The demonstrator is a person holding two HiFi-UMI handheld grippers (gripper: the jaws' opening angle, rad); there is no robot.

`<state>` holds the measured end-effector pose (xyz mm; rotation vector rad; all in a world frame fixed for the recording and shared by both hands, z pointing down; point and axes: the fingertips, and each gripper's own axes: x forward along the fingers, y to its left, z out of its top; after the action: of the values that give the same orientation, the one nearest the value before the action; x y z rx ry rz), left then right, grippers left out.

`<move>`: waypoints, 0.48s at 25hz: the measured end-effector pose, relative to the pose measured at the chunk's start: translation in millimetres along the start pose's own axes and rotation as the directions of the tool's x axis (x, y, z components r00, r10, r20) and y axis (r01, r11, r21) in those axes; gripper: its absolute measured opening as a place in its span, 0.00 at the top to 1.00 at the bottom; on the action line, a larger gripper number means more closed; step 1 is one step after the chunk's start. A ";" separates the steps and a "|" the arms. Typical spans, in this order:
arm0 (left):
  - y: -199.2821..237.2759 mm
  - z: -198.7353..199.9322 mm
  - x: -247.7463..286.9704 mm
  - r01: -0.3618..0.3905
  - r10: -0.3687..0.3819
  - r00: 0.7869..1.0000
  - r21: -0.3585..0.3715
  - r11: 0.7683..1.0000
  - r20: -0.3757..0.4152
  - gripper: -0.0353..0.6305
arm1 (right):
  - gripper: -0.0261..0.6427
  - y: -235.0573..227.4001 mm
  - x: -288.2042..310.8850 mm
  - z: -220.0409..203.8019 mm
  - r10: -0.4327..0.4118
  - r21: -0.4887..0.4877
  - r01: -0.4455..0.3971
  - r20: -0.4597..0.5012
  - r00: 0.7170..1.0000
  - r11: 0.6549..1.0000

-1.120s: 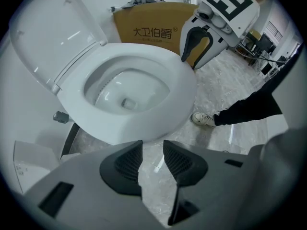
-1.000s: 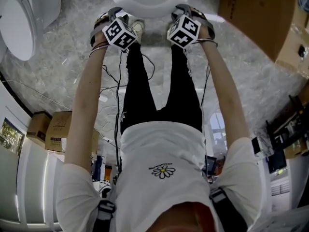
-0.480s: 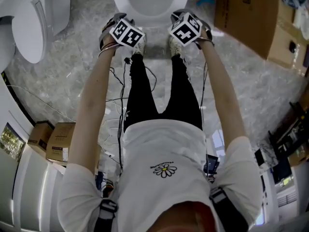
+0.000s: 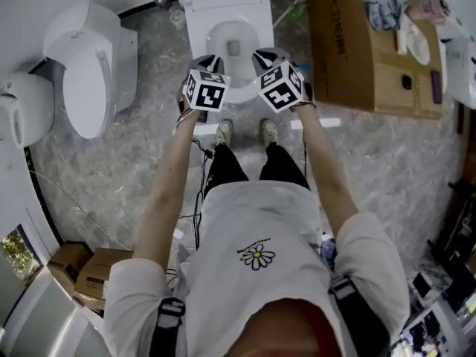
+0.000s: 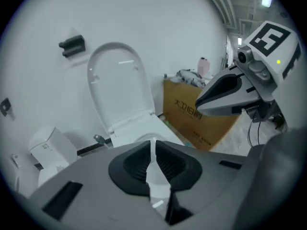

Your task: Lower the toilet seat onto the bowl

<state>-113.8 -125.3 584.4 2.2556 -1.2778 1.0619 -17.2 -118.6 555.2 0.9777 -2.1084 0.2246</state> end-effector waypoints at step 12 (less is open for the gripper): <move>-28.2 155.0 -227.7 -0.114 0.208 0.796 -0.197 0.974 0.568 0.92 | 0.91 -9.2 -222.7 125.2 -0.352 0.309 0.223 0.466 0.812 0.924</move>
<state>-93.9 -70.1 313.8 2.4758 -1.7449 0.2702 4.3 -54.2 308.8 1.6427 -2.3991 0.0632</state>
